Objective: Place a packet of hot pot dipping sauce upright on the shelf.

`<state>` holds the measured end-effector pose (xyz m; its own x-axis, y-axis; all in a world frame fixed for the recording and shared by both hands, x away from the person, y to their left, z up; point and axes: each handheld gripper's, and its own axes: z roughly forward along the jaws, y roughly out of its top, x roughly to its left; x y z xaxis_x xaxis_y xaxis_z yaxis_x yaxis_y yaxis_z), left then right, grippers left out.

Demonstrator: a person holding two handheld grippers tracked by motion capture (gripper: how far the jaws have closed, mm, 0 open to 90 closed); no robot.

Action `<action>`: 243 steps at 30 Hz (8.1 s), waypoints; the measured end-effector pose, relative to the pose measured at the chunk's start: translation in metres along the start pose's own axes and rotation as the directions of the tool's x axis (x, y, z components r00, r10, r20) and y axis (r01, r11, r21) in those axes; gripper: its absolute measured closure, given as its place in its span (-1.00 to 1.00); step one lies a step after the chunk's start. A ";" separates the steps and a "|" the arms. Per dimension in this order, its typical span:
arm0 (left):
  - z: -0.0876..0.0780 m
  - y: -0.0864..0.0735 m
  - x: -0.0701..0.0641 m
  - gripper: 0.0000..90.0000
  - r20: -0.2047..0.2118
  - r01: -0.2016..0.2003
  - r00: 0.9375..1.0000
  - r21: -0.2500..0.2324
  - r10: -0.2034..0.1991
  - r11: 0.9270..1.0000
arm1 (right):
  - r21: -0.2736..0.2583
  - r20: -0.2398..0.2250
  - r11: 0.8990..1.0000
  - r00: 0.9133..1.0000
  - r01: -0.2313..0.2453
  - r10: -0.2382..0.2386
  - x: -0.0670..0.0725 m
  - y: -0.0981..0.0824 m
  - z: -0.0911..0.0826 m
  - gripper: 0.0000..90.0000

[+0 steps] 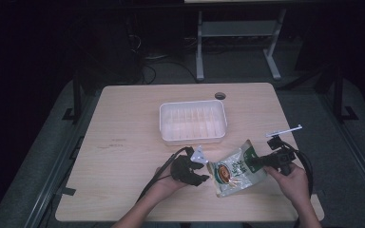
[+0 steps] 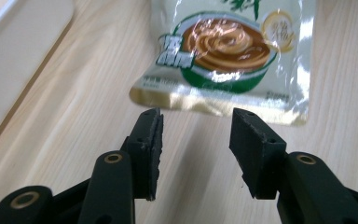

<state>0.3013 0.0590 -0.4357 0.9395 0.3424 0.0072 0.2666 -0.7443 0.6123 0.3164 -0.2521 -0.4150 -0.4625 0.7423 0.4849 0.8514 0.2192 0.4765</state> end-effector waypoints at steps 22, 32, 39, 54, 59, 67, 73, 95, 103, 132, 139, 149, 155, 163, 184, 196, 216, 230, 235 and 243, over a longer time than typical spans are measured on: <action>-0.038 -0.061 0.013 0.02 -0.058 0.080 0.995 -0.026 -0.081 0.996 | -0.054 -0.013 0.997 0.999 0.048 -0.049 0.051 0.030 -0.034 1.00; -0.053 -0.078 0.018 -0.02 -0.085 0.085 0.993 -0.022 -0.087 0.996 | -0.052 0.024 0.998 0.999 0.047 -0.045 0.066 0.043 -0.042 1.00; -0.061 -0.090 0.021 -0.10 -0.112 0.095 0.989 -0.014 -0.096 0.995 | -0.070 0.012 0.997 1.000 0.016 -0.015 0.065 0.047 -0.047 1.00; -0.074 -0.107 0.031 -0.17 -0.129 0.138 0.981 -0.046 -0.143 0.989 | -0.099 0.007 0.995 1.000 -0.009 0.010 0.077 0.068 -0.061 1.00; -0.074 -0.109 0.032 -0.18 -0.136 0.142 0.980 -0.046 -0.147 0.989 | -0.112 0.004 0.993 1.000 -0.025 0.025 0.079 0.077 -0.064 1.00; -0.074 -0.110 0.032 -0.18 -0.140 0.136 0.980 -0.045 -0.141 0.990 | -0.131 0.017 0.991 1.000 -0.023 0.026 0.085 0.093 -0.070 1.00; -0.074 -0.111 0.033 -0.18 -0.144 0.141 0.979 -0.043 -0.146 0.989 | -0.149 0.014 0.988 0.999 -0.032 0.035 0.087 0.107 -0.073 1.00; -0.075 -0.114 0.035 -0.19 -0.151 0.145 0.977 -0.045 -0.150 0.988 | -0.162 0.067 0.985 0.996 -0.055 0.066 0.093 0.164 -0.051 1.00; -0.076 -0.114 0.036 -0.20 -0.154 0.147 0.976 -0.050 -0.153 0.988 | -0.179 0.105 0.982 0.991 -0.066 0.086 0.091 0.179 -0.041 1.00; -0.078 -0.115 0.038 -0.20 -0.154 0.150 0.976 -0.056 -0.157 0.987 | -0.223 0.173 0.966 0.970 -0.133 0.173 0.068 0.204 -0.014 1.00; -0.078 -0.115 0.038 -0.20 -0.155 0.151 0.975 -0.059 -0.159 0.987 | -0.221 0.178 0.965 0.967 -0.143 0.184 0.064 0.207 -0.008 0.99; -0.079 -0.116 0.039 -0.20 -0.156 0.153 0.975 -0.062 -0.161 0.986 | -0.215 0.193 0.966 0.963 -0.145 0.188 0.061 0.209 0.000 0.99; -0.079 -0.115 0.039 -0.20 -0.154 0.154 0.975 -0.063 -0.162 0.986 | -0.211 0.194 0.966 0.961 -0.153 0.195 0.057 0.208 0.005 0.99; -0.079 -0.115 0.039 -0.20 -0.156 0.155 0.974 -0.064 -0.163 0.986 | -0.198 0.206 0.969 0.960 -0.150 0.191 0.058 0.209 0.012 0.99; -0.080 -0.116 0.039 -0.21 -0.159 0.155 0.974 -0.066 -0.164 0.986 | -0.186 0.223 0.968 0.952 -0.169 0.209 0.049 0.207 0.022 0.99; -0.080 -0.116 0.039 -0.21 -0.159 0.155 0.974 -0.064 -0.164 0.986 | -0.179 0.221 0.969 0.952 -0.174 0.211 0.046 0.206 0.027 0.99; -0.080 -0.116 0.039 -0.21 -0.160 0.156 0.973 -0.065 -0.165 0.986 | -0.162 0.233 0.971 0.950 -0.175 0.210 0.043 0.204 0.030 0.97; -0.080 -0.114 0.038 -0.21 -0.151 0.157 0.975 -0.068 -0.166 0.985 | -0.155 0.247 0.973 0.946 -0.173 0.208 0.039 0.198 0.023 0.94; -0.079 -0.114 0.037 -0.21 -0.152 0.156 0.975 -0.065 -0.165 0.986 | -0.142 0.266 0.978 0.946 -0.153 0.186 0.041 0.196 0.023 0.92; -0.080 -0.115 0.038 -0.22 -0.155 0.161 0.973 -0.068 -0.170 0.985 | -0.117 0.271 0.983 0.948 -0.138 0.166 0.043 0.196 0.022 0.82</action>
<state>0.2897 0.2034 -0.4430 0.8357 0.5487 0.0249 0.3995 -0.6383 0.6580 0.4687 -0.1633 -0.3176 -0.2305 0.9117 0.3401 0.8724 0.0388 0.4872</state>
